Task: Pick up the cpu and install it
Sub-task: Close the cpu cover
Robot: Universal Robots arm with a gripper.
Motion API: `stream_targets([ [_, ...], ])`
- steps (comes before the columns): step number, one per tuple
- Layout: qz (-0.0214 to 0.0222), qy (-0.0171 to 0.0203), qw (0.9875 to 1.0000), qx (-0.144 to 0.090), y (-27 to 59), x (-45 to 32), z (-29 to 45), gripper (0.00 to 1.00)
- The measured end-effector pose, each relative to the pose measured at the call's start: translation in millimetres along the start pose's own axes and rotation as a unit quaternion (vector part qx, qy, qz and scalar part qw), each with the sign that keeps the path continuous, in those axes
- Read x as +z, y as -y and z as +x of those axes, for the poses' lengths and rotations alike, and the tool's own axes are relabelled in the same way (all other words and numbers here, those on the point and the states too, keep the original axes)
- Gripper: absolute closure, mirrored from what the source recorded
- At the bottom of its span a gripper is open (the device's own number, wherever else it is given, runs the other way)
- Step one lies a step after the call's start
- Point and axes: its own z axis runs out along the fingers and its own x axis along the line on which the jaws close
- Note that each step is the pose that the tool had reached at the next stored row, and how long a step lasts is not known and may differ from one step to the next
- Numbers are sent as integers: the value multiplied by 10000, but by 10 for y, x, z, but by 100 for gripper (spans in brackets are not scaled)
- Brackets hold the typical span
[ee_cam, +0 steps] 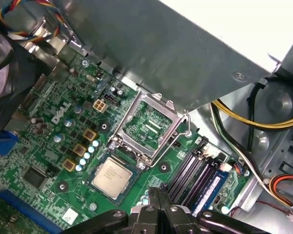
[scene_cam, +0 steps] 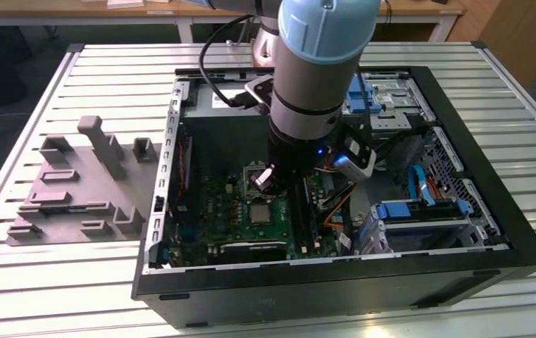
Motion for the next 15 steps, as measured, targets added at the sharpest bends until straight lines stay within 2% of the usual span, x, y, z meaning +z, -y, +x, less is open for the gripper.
stream_targets([
  [9,-22,4,9999,-103,21,-1,-33,89],
  [10,-54,22,9999,-118,27,-2,-41,89],
  [13,-272,151,9994,-175,33,-2,-50,89],
  [14,-325,185,9991,-191,33,2,-51,89],
  [15,-328,190,9991,-196,32,6,-52,89],
])
